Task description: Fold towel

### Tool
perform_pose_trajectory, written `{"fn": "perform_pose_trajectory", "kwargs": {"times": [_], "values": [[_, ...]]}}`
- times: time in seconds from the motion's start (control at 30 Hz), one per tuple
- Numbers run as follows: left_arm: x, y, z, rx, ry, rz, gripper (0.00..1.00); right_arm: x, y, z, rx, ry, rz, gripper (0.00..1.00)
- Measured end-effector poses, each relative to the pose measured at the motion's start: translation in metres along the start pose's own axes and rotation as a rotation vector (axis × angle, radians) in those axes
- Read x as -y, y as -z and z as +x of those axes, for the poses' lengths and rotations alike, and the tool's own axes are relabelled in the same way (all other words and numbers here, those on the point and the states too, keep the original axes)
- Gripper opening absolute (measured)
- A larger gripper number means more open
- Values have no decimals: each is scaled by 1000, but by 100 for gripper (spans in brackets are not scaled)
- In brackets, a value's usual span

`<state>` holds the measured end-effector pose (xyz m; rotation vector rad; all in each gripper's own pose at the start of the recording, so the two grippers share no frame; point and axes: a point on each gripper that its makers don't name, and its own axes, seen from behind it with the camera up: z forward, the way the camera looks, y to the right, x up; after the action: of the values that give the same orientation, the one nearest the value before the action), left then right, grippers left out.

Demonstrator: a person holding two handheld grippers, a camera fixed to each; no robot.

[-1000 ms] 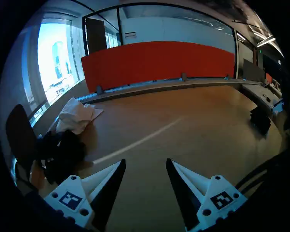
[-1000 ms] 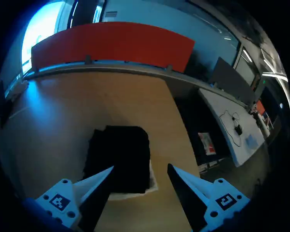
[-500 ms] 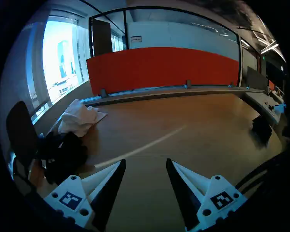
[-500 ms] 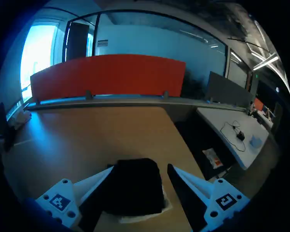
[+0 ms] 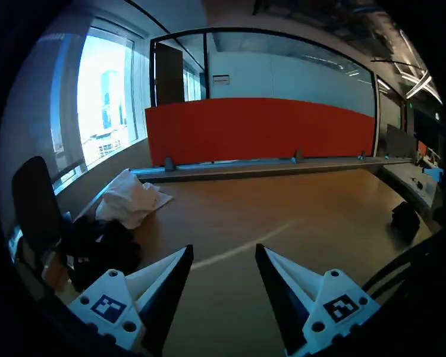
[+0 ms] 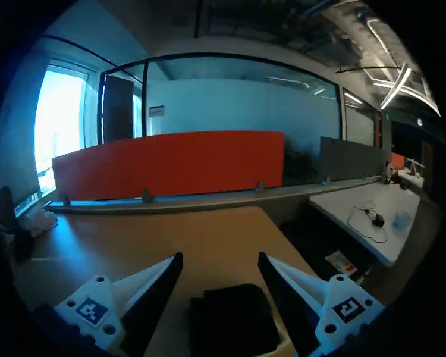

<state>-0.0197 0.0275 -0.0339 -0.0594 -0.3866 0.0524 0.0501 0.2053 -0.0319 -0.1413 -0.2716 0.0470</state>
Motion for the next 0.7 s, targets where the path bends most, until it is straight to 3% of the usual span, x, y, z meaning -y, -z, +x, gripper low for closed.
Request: {"fn": "perform_pose_trajectory", "kwargs": {"times": [0.33, 0.7], "values": [[12, -2, 33, -84, 41, 17, 76, 26, -5, 32, -77, 9, 12, 98], [7, -3, 57, -134, 44, -2, 76, 78, -7, 50, -116, 28, 51, 98]]}}
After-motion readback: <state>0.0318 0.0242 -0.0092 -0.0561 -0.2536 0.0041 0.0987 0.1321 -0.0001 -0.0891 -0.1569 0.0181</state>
